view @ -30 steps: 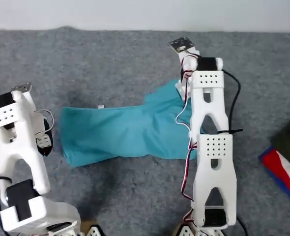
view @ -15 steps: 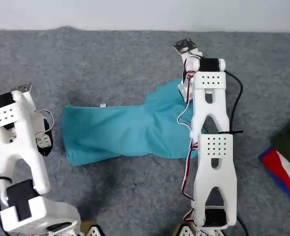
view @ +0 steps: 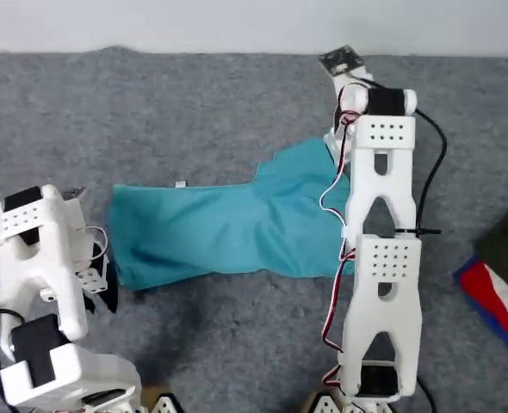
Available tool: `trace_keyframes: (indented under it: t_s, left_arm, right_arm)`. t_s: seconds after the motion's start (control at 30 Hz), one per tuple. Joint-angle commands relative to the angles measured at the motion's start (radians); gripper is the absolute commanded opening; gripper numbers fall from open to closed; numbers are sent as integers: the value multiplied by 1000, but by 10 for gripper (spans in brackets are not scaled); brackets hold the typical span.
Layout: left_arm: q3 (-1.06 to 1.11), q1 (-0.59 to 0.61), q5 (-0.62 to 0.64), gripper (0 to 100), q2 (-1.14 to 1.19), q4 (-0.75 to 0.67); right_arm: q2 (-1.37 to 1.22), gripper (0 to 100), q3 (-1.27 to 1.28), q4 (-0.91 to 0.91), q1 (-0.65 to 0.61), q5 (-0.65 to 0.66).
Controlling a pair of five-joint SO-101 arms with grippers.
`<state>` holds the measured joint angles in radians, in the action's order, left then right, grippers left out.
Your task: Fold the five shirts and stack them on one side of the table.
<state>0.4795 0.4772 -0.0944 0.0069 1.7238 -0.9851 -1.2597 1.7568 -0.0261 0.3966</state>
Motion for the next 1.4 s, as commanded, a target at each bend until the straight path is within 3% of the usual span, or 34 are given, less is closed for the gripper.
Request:
trace_keyframes:
  t_s: [0.0, 0.17, 0.33, 0.47, 0.63, 0.7, 0.8, 1.07, 1.37]
  left_arm:
    - [4, -8, -2, 170, -20, -52]
    - [4, -28, 201, 268, -18, -137]
    - [-25, -166, 353, 277, 92, -141]
    - [-182, -181, 482, 277, 265, -109]
    - [-358, -175, 488, 247, 559, -72]
    - [-432, -173, 486, 179, 655, -69]
    - [-555, -183, 483, 2, 764, 9]
    - [-618, -137, 430, 12, 813, 32]
    - [-618, -61, 399, 12, 813, 32]
  right_arm:
    - [219, 387, 252, 45, -21, 8]
    - [433, 387, 566, 44, -45, 9]
    - [585, 387, 853, 39, -91, 94]
    - [673, 387, 1034, 30, -120, 135]
    - [780, 387, 1169, -15, -120, 133]
    - [823, 387, 1208, -16, -125, 135]
    - [888, 387, 1249, -7, -127, 137]
    - [1030, 387, 1485, 18, -186, 288]
    - [1035, 387, 1801, -309, -199, 336]
